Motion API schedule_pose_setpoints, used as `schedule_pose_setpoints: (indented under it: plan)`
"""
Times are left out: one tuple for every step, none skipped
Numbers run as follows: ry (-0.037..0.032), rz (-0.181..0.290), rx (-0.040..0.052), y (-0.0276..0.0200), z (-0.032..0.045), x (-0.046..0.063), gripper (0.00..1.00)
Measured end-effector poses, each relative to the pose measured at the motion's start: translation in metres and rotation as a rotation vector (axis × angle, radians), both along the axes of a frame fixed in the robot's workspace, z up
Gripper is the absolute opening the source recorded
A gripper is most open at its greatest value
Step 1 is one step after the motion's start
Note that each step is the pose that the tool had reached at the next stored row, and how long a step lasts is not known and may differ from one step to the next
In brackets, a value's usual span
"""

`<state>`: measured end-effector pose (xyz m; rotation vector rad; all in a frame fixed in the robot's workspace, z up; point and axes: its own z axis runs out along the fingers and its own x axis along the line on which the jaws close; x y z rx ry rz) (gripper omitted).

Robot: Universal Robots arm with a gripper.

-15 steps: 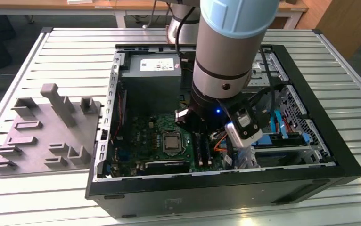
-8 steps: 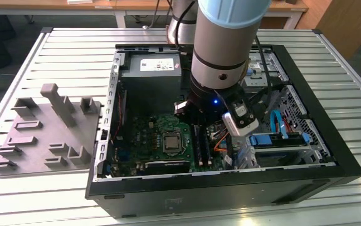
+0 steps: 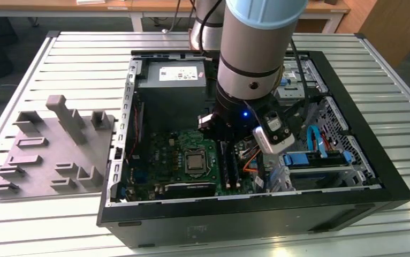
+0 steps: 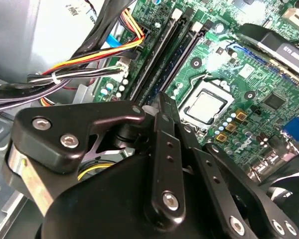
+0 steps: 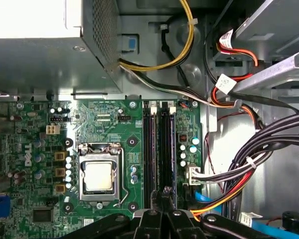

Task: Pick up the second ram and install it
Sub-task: 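Press down the second ram until it locks into place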

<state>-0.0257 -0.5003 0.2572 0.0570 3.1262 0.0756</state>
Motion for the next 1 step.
schedule_pose_setpoints:
  plan:
    - [0.0000,0.000,0.0000,0.0000,0.0000,0.0000,0.11]
